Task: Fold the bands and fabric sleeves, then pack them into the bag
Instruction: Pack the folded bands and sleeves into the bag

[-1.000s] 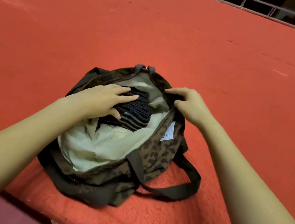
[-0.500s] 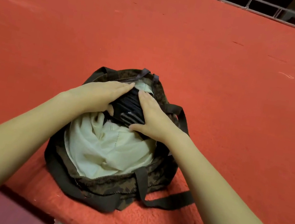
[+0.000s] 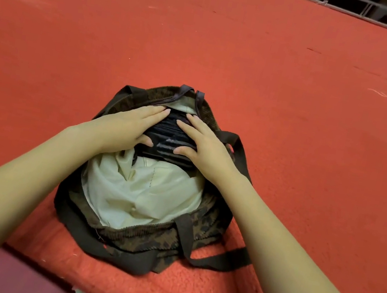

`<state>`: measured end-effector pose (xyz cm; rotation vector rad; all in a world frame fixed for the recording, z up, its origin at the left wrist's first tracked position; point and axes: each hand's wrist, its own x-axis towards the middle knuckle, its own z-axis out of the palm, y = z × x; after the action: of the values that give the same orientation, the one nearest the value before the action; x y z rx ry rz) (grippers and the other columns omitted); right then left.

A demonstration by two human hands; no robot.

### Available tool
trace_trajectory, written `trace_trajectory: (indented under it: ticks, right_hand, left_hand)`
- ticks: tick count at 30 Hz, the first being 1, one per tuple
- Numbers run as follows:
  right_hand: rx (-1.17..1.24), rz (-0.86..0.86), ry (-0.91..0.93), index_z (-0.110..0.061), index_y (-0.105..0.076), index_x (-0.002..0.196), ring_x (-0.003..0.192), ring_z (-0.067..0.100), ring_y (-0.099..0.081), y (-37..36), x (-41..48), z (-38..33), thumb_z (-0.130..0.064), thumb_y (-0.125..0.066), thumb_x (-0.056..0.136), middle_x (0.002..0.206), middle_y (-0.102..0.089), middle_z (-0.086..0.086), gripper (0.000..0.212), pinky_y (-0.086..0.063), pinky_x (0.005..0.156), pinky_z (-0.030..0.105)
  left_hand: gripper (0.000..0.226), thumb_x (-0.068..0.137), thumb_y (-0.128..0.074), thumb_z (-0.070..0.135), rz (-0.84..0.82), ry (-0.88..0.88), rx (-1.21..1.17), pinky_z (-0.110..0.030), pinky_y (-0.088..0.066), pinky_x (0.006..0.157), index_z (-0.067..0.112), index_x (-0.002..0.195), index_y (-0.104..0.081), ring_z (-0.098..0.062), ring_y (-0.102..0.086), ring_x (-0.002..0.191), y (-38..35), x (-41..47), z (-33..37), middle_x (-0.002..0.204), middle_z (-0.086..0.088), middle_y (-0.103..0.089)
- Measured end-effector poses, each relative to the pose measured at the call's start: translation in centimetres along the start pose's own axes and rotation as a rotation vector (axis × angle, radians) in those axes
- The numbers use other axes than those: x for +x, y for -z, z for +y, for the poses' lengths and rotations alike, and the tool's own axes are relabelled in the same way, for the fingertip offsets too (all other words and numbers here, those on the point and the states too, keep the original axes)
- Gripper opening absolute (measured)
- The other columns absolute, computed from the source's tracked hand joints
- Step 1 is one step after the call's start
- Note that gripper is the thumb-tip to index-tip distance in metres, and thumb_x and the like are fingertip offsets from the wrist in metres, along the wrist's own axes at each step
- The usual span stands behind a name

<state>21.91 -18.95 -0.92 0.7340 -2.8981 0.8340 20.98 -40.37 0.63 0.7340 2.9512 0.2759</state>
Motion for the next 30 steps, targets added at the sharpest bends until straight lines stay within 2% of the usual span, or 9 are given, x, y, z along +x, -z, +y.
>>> trace_trajectory:
  ticks: [5, 8, 12, 16, 23, 28, 30]
  right_hand:
    - [-0.026, -0.092, 0.018, -0.023, -0.028, 0.149, 0.146, 0.01, -0.002, 0.5, -0.6, -0.1, -0.038, -0.063, 0.089, 0.159, -0.011, -0.002, 0.071, -0.01, 0.117, 0.029]
    - [-0.03, -0.106, 0.039, -0.021, -0.028, 0.149, 0.146, 0.012, -0.004, 1.0, -1.4, -0.4, -0.036, -0.063, 0.089, 0.159, -0.012, 0.0, 0.071, -0.008, 0.116, 0.027]
    - [-0.034, -0.094, 0.048, -0.022, -0.03, 0.148, 0.144, 0.013, -0.011, 2.3, -2.6, -1.1, -0.033, -0.061, 0.09, 0.158, -0.017, -0.001, 0.067, -0.012, 0.114, 0.026]
    - [-0.077, -0.033, 0.034, -0.021, -0.034, 0.146, 0.142, 0.016, -0.018, 4.8, -5.0, -1.5, -0.032, -0.057, 0.093, 0.156, -0.023, 0.0, 0.06, -0.016, 0.112, 0.026]
    - [-0.225, 0.085, -0.113, -0.018, -0.042, 0.141, 0.14, 0.02, -0.026, 10.2, -15.0, 2.1, -0.028, -0.056, 0.092, 0.152, -0.031, 0.006, 0.052, -0.017, 0.111, 0.024]
    - [-0.336, 0.118, -0.306, -0.019, -0.042, 0.141, 0.14, 0.02, -0.025, 13.4, -25.2, 5.6, -0.031, -0.053, 0.094, 0.151, -0.032, 0.006, 0.05, -0.024, 0.114, 0.032]
    - [-0.378, 0.143, -0.356, -0.019, -0.043, 0.141, 0.14, 0.02, -0.026, 14.6, -29.2, 6.5, -0.031, -0.053, 0.093, 0.15, -0.033, 0.007, 0.05, -0.025, 0.113, 0.033]
  left_hand:
    - [0.09, 0.088, -0.064, 0.031, -0.079, 0.034, 0.018, -0.028, -0.014, 0.117, 0.023, 0.152, -0.001, -0.011, -0.003, 0.145, 0.8, 0.1, 0.5, 0.159, 0.006, 0.001]
    - [0.095, 0.085, -0.068, 0.032, -0.119, 0.055, 0.053, -0.029, -0.015, 0.116, 0.022, 0.152, -0.002, -0.012, -0.005, 0.145, 1.6, -0.3, 1.3, 0.159, 0.007, 0.0]
    - [0.086, 0.087, -0.065, 0.035, -0.11, 0.076, 0.102, -0.034, -0.018, 0.117, 0.024, 0.152, -0.008, -0.014, -0.008, 0.145, 2.5, -1.0, 2.7, 0.159, 0.007, -0.003]
    - [0.07, 0.092, -0.056, 0.04, -0.023, 0.034, 0.109, -0.035, -0.024, 0.115, 0.025, 0.15, -0.019, -0.017, -0.019, 0.143, 3.8, -1.5, 5.7, 0.157, 0.004, -0.016]
    - [0.055, 0.094, -0.053, 0.033, 0.081, -0.233, 0.099, -0.032, -0.028, 0.109, 0.018, 0.144, -0.035, -0.021, -0.037, 0.132, 3.6, -0.8, 17.9, 0.146, -0.002, -0.038]
    - [0.053, 0.094, -0.052, 0.036, 0.102, -0.415, 0.084, -0.041, -0.036, 0.104, 0.02, 0.143, -0.037, -0.024, -0.042, 0.128, 0.3, 0.3, 28.1, 0.141, -0.003, -0.042]
    - [0.052, 0.095, -0.05, 0.036, 0.106, -0.476, 0.096, -0.04, -0.037, 0.103, 0.021, 0.143, -0.037, -0.022, -0.042, 0.127, -1.0, 0.2, 32.1, 0.141, -0.001, -0.041]
